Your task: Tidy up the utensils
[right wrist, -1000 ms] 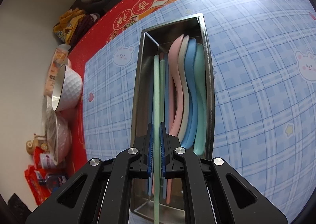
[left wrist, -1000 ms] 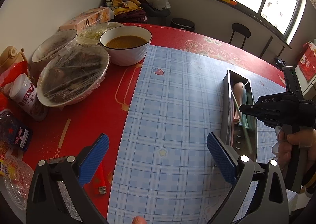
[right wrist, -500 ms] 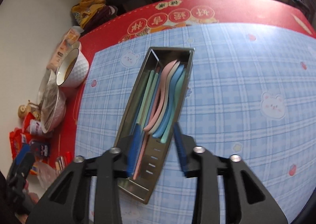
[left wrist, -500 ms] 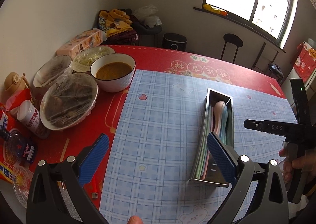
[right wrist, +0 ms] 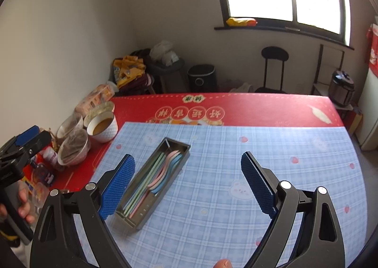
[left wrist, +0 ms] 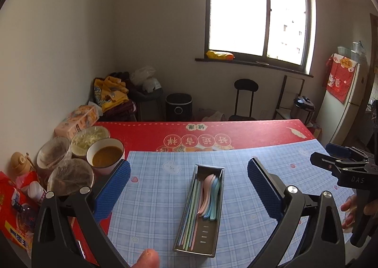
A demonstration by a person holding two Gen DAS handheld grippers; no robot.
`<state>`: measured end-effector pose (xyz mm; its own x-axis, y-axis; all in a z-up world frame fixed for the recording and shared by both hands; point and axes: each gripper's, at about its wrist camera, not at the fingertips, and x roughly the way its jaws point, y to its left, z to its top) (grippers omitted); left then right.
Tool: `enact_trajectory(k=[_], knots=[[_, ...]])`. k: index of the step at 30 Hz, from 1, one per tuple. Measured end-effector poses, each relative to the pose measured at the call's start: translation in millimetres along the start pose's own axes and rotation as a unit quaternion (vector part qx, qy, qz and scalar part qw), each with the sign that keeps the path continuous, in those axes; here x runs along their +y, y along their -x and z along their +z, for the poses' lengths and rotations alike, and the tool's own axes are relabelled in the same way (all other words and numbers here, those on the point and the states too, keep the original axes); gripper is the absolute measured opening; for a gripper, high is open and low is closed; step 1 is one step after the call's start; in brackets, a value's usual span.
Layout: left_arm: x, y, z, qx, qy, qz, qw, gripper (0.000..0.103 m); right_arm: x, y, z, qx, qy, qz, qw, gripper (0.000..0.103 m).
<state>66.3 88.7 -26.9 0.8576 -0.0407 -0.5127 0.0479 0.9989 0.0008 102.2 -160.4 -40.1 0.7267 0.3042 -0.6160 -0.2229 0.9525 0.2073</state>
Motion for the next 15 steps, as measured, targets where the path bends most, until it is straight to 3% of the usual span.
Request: enact_trajectory(k=[6, 15], knots=[[-40, 34, 20, -0.056, -0.021, -0.013, 0.9981, 0.097, -23, 65, 12, -0.071, -0.009, -0.026, 0.997, 0.088], [-74, 48, 37, -0.076, -0.036, -0.019, 0.9963, 0.097, -48, 123, 19, -0.127, -0.024, -0.063, 0.99, 0.088]])
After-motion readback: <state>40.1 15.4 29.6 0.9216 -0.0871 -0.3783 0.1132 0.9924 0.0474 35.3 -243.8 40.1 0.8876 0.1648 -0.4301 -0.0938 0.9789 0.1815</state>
